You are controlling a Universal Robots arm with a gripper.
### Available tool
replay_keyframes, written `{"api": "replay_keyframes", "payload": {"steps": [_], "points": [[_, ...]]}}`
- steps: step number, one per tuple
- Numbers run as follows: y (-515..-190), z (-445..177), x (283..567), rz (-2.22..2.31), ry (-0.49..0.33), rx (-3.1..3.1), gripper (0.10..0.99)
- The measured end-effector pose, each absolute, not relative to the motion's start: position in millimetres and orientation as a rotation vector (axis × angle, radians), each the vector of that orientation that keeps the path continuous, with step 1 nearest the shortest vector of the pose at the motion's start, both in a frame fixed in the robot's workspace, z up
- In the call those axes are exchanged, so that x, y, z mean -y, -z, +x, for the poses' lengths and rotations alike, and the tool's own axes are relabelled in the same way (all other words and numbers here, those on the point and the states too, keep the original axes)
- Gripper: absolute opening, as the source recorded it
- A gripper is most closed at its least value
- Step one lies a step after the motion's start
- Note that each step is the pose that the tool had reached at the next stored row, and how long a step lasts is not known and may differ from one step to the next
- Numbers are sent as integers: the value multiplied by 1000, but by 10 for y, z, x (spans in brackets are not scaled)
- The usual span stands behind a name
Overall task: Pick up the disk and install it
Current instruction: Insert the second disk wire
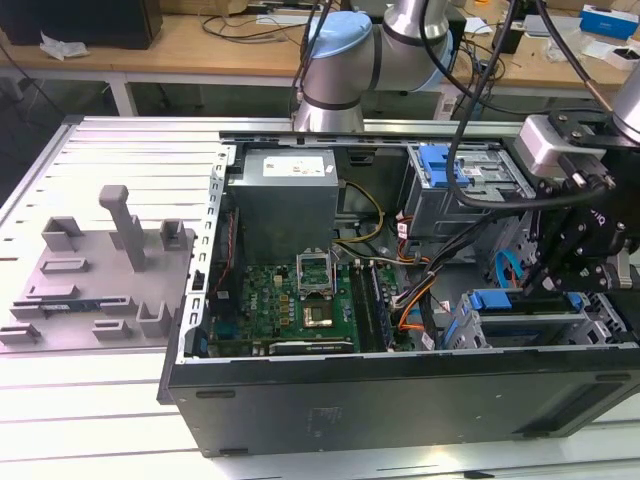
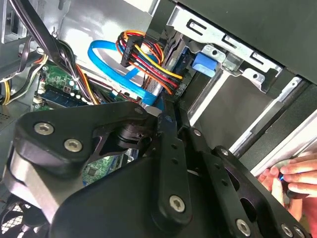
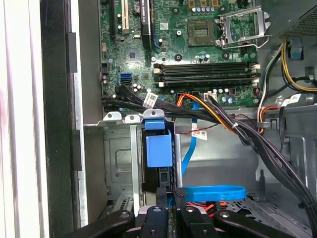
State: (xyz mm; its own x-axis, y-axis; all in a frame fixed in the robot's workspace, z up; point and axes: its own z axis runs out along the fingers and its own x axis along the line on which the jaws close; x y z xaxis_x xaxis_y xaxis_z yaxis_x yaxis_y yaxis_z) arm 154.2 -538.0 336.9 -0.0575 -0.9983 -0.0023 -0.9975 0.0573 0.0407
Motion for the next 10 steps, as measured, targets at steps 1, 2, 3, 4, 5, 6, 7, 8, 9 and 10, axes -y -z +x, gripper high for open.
{"api": "replay_keyframes", "payload": {"steps": [1, 2, 3, 4, 5, 6, 7, 8, 9, 10], "points": [[-3364, 1542, 5379, 2140, 50, 2264, 173], [-3365, 1542, 5379, 2141, 50, 2264, 173], [-3372, 1542, 5379, 2141, 51, 2264, 173], [-3394, 1542, 5380, 2141, 50, 2264, 235], [-3457, 1542, 5379, 2140, 49, 2264, 235], [-3546, 1541, 5380, 2140, 49, 2264, 235], [-3610, 1541, 5379, 2140, 49, 2264, 235], [-3651, 1542, 5379, 2140, 49, 2264, 235], [-3654, 1542, 5377, 2140, 49, 2264, 157], [-3654, 1542, 5377, 2140, 49, 2264, 157]]}}
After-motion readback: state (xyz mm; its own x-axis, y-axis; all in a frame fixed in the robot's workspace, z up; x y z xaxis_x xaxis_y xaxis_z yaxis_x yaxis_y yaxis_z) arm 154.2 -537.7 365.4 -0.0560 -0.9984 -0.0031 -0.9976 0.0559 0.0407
